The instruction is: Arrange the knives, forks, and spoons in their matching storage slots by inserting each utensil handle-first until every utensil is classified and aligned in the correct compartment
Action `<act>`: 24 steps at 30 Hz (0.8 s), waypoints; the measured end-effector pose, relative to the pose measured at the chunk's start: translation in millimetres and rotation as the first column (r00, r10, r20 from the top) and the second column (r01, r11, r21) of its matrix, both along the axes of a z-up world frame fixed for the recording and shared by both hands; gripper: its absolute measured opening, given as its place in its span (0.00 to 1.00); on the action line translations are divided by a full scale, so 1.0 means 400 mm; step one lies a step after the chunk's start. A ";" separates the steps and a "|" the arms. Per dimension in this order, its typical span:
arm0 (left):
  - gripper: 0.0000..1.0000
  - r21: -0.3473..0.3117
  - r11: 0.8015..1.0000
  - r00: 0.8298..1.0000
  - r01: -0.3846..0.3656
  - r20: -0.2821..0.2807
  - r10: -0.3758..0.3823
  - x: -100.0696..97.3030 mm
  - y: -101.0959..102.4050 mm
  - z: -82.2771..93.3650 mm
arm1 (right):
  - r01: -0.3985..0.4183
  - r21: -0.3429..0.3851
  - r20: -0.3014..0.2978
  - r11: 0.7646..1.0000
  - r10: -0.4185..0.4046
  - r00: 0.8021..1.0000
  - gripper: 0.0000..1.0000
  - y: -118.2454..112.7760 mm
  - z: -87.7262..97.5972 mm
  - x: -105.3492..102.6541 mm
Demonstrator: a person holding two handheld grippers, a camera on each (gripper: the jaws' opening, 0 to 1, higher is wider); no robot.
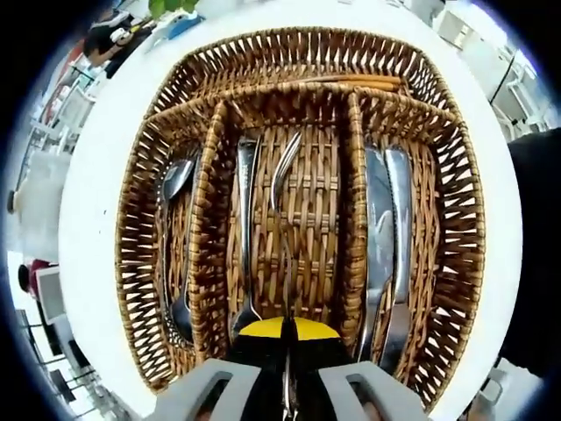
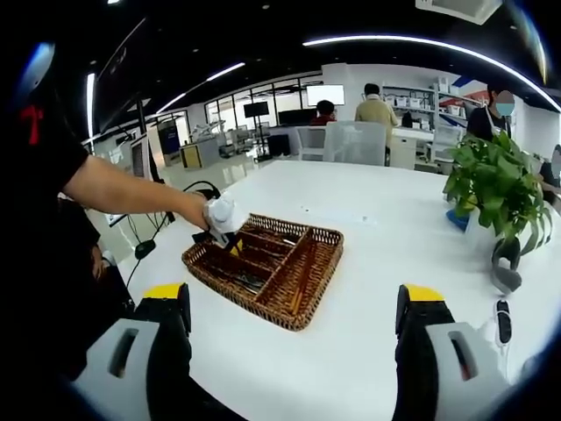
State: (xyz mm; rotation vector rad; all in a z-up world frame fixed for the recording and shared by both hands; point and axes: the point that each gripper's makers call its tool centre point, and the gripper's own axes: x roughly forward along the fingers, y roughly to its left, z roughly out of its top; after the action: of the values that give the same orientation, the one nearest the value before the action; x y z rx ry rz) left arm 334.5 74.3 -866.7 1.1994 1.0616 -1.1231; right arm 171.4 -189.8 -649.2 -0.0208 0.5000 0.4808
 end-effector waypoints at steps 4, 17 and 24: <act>0.05 -0.082 0.997 0.999 -0.014 0.038 0.018 0.014 -0.009 0.012 | 0.002 -0.004 0.006 1.000 -0.002 1.000 0.99 -0.005 0.005 -0.002; 0.21 -0.265 0.961 0.996 -0.078 0.015 0.085 0.020 -0.022 0.059 | -0.008 -0.004 0.014 1.000 0.008 1.000 0.99 0.001 0.010 -0.012; 0.43 -0.452 0.860 0.970 -0.236 -0.058 0.236 0.036 -0.022 0.109 | -0.008 -0.004 0.026 1.000 0.008 1.000 0.99 0.003 0.019 -0.012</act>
State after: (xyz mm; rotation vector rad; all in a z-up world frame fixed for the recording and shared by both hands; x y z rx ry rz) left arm 348.9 65.4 -823.1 0.6739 0.8516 -1.0993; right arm 166.6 -188.5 -641.7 -0.0333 0.4754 0.4870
